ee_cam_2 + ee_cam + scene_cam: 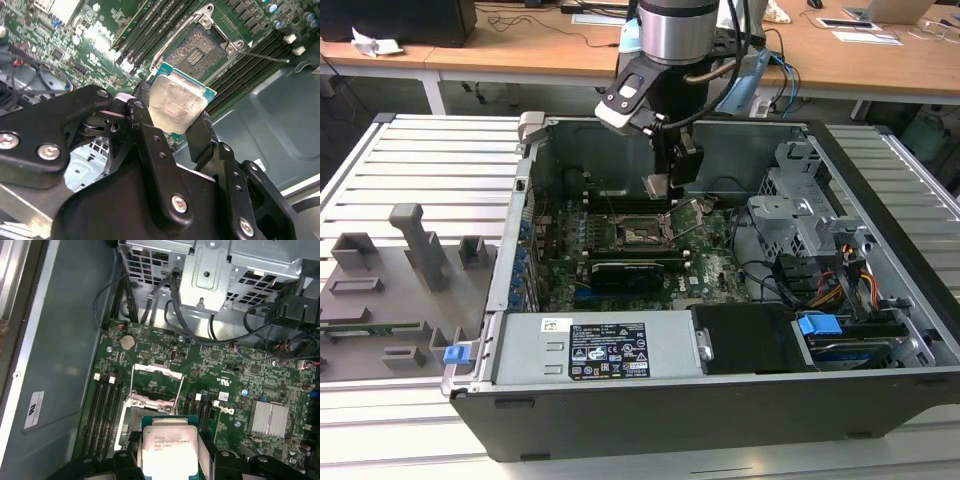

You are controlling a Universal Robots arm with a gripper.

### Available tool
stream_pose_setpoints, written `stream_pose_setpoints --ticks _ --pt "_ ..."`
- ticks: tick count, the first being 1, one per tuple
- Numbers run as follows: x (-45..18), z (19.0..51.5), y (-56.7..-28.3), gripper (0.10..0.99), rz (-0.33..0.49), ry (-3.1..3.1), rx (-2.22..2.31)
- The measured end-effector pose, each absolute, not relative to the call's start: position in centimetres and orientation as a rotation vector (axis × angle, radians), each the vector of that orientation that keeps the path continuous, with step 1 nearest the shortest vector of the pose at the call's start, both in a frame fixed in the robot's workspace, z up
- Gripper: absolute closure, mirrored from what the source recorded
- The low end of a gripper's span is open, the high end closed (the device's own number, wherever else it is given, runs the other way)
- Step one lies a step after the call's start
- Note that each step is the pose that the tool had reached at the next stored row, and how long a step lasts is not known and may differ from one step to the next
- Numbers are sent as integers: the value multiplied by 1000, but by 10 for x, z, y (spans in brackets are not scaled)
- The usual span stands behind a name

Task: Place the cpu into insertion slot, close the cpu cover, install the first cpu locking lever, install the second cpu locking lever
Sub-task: 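Place the cpu into insertion slot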

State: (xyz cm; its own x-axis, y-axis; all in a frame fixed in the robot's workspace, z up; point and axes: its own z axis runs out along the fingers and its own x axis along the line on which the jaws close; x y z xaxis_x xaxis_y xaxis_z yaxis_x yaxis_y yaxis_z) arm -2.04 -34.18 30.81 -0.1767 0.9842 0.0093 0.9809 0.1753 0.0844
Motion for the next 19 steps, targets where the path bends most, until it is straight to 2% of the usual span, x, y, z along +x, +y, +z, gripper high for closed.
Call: stream_pose_setpoints --ticks 11,19 --pt "-22 288 -342 553 103 2292 2073" --pt "-22 284 -342 553 105 2285 2078"
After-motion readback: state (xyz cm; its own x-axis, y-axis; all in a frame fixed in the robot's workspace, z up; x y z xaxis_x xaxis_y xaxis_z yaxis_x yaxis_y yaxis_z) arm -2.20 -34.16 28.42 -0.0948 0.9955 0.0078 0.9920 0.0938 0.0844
